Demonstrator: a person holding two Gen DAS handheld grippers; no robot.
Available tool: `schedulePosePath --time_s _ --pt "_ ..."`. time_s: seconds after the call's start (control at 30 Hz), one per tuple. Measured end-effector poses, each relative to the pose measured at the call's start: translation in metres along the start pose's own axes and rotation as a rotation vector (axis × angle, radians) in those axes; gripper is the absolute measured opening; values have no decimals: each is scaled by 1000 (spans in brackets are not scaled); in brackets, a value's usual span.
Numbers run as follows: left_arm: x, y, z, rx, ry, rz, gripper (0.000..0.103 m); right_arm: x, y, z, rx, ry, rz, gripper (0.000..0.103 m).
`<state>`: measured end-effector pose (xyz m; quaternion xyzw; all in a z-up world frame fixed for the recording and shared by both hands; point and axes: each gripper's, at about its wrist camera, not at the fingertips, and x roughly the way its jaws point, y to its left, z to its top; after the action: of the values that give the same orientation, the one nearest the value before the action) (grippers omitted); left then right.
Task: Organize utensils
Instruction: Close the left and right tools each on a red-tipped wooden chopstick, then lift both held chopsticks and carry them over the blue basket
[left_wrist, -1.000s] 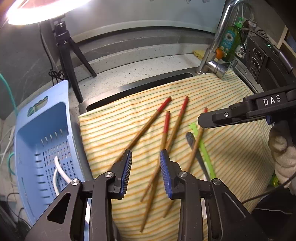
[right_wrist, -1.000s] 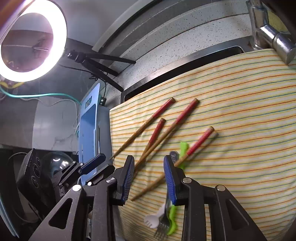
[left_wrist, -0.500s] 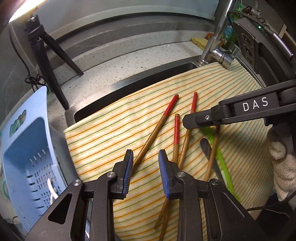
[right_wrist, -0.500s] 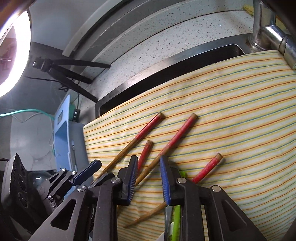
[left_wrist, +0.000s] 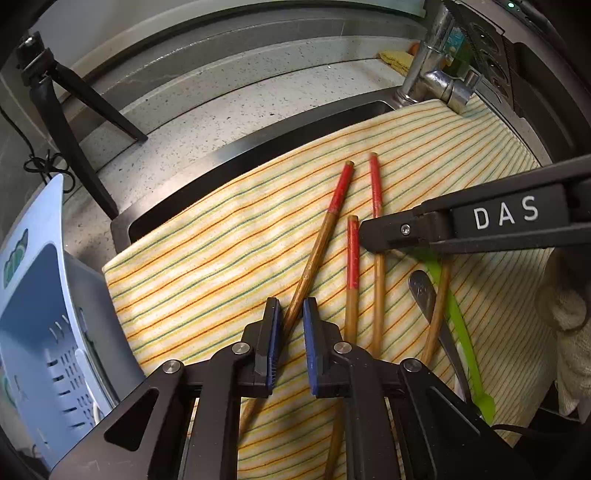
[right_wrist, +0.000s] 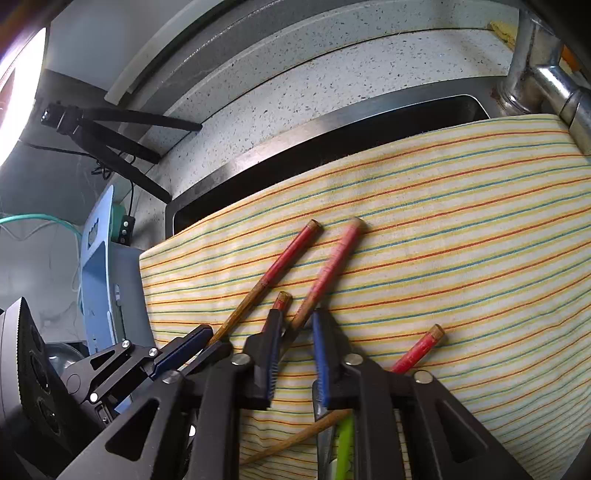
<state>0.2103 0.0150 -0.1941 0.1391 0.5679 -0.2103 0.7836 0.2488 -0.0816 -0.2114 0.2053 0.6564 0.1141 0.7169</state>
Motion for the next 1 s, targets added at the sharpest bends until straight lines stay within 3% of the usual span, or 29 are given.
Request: schedulePosePath --time_s 0.37,0.5,0.63,1.0 --pt "4 -6 4 1 24 5 10 -1 2 -3 -26 6 16 11" --pt "-2 -2 -2 -49 7 -27 5 -4 -7 -7 5 17 90 9" --pt "-11 2 -11 -113 -23 -69 5 -13 -13 -12 26 6 154 8" --pt "-57 5 -30 -199 -145 -83 5 -60 -8 -21 -5 -61 262 6"
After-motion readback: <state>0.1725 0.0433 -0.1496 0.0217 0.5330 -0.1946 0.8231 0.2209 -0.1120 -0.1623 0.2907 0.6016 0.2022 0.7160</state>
